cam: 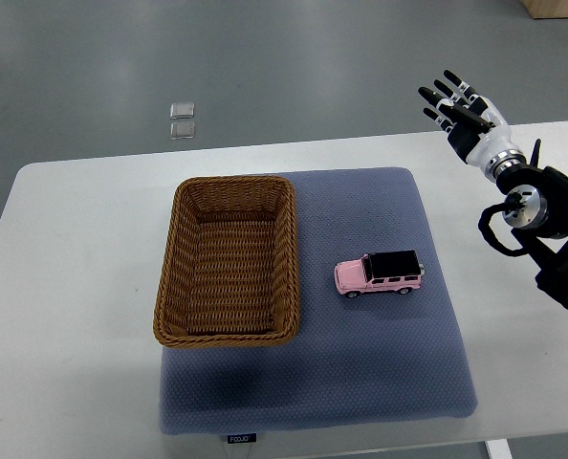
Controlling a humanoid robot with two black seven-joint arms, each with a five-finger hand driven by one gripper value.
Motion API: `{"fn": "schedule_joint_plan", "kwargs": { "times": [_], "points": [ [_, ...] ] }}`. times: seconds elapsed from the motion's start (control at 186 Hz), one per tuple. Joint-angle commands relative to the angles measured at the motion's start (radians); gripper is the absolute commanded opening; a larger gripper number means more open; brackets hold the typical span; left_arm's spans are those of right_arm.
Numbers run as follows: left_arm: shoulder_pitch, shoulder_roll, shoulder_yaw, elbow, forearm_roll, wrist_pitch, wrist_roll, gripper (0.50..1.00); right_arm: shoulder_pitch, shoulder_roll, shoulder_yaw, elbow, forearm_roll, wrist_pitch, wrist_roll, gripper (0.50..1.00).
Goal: Place pink car in brown basket
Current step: 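Swing the right hand over the pink toy car, fingers down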
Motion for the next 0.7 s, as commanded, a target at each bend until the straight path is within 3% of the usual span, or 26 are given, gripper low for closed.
{"fn": "schedule_joint_plan", "kwargs": {
  "times": [0.0,0.284,0.467,0.692],
  "points": [
    [0.0,0.0,0.0,0.0,-0.001,0.0,0.0,1.0,0.036,-0.059,-0.111,0.033,-0.077,0.0,-0.002,0.903],
    [0.0,0.0,0.0,0.0,0.001,0.0,0.0,1.0,0.283,-0.276,-0.603,0.312,-0.287,0.014,-0.11,0.903],
    [0.0,0.0,0.0,0.0,0.001,0.0,0.0,1.0,0.51,-0.4,-0.928,0.533,-0.465,0.084,-0.163,0.903],
    [0.0,0.0,0.0,0.0,-0.001,0.0,0.0,1.0,0.655,-0.429,-1.155,0.619,-0.519,0.13,-0.189,0.903]
  ]
}}
